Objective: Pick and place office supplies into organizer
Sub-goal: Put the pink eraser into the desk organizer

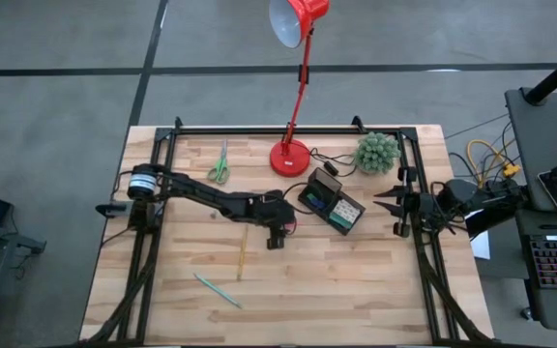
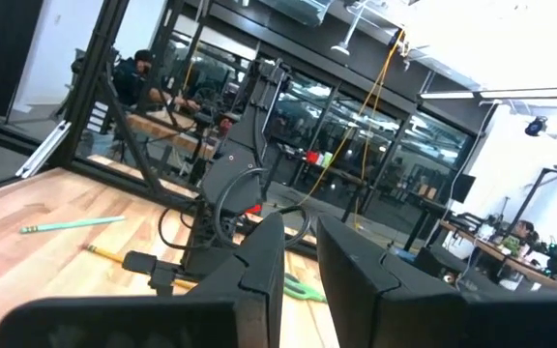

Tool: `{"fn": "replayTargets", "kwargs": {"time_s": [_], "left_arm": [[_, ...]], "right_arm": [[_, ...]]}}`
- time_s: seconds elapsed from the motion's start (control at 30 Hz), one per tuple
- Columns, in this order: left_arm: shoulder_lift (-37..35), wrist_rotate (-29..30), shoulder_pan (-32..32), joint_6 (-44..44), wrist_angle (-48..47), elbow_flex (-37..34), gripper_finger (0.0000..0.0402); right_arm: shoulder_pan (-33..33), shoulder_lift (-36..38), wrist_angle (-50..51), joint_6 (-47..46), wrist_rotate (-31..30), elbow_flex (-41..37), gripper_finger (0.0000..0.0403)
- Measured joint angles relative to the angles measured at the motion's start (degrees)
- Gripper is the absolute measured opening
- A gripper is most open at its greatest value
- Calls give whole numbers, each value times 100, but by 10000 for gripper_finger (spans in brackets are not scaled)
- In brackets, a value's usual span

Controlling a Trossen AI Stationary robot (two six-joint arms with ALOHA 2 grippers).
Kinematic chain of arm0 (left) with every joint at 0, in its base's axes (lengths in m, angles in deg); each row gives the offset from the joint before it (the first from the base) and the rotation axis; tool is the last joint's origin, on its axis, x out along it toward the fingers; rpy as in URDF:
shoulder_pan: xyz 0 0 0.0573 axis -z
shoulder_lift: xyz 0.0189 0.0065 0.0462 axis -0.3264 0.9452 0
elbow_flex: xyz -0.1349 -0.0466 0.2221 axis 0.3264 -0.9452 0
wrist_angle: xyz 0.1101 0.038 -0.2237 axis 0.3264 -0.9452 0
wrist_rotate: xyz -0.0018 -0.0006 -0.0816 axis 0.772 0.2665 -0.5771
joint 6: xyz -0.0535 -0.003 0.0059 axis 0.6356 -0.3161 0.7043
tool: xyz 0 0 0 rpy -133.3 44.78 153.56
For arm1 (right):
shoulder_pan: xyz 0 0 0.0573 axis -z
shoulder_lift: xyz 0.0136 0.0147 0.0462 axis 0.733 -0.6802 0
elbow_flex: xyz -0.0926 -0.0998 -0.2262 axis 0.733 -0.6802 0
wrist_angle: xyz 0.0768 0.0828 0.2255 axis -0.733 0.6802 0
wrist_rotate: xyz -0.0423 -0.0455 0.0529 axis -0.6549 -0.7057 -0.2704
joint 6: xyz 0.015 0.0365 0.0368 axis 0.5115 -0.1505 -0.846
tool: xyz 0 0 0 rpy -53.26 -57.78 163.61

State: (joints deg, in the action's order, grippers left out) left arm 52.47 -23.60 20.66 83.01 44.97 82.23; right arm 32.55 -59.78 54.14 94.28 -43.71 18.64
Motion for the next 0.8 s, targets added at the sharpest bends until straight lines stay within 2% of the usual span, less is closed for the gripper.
{"fn": "replayTargets", "kwargs": {"time_s": [0.2,0.37,0.53,0.8], "left_arm": [[90,179,0,-1,38,-13,208],[274,173,0,15,71,16,186],[349,165,0,4,73,22,147],[254,124,5,30,45,14,63]], "right_arm": [[0,2,-7,0,5,0,56],[0,2,-8,0,11,0,56],[0,2,-5,0,11,0,56],[-1,2,-7,0,11,0,56]]}}
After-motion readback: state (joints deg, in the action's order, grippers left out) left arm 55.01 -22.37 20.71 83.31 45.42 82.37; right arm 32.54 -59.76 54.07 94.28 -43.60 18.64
